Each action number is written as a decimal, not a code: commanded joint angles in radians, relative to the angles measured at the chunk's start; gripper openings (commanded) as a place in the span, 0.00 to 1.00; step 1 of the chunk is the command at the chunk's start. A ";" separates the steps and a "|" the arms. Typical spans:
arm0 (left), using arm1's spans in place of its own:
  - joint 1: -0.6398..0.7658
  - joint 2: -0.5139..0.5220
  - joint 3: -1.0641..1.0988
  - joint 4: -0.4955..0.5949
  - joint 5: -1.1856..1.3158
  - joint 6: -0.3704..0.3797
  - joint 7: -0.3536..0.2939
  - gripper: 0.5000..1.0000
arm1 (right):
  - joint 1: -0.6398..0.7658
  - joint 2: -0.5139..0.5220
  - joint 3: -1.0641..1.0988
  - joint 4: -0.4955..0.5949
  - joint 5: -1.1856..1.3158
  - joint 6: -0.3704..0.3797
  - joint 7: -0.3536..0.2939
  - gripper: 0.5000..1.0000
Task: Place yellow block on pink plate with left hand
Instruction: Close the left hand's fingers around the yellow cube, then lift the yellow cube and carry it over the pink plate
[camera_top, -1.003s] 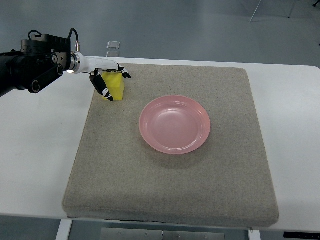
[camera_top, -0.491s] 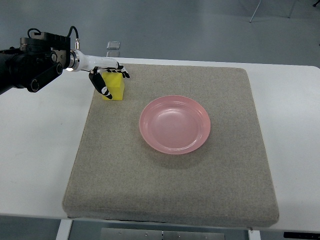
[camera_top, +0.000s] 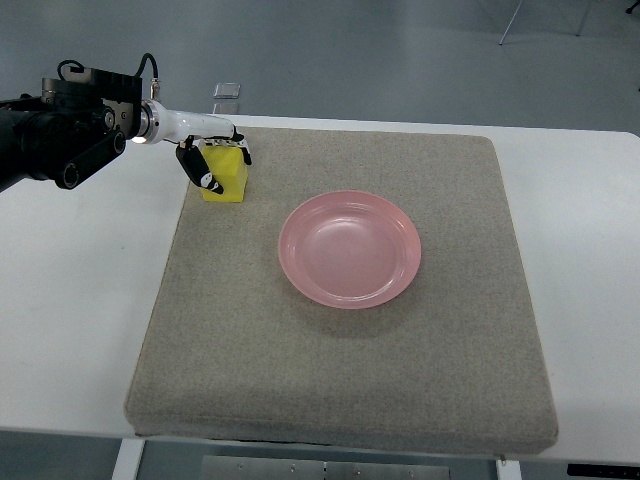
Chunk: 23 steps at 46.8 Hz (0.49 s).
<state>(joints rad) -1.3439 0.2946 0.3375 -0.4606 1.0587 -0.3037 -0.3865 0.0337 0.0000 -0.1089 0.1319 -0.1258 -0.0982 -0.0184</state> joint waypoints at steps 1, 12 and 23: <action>-0.001 0.000 0.000 0.000 -0.002 0.023 0.000 0.13 | 0.000 0.000 0.000 0.000 0.000 0.000 0.000 0.85; -0.009 -0.003 -0.009 0.014 -0.014 0.037 0.000 0.00 | 0.000 0.000 0.000 0.000 0.000 0.000 0.000 0.85; -0.020 -0.011 -0.037 0.043 -0.020 0.037 0.000 0.00 | 0.000 0.000 0.000 0.000 0.000 0.000 0.000 0.85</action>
<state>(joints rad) -1.3547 0.2842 0.3142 -0.4116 1.0419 -0.2668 -0.3864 0.0339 0.0000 -0.1089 0.1319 -0.1258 -0.0982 -0.0182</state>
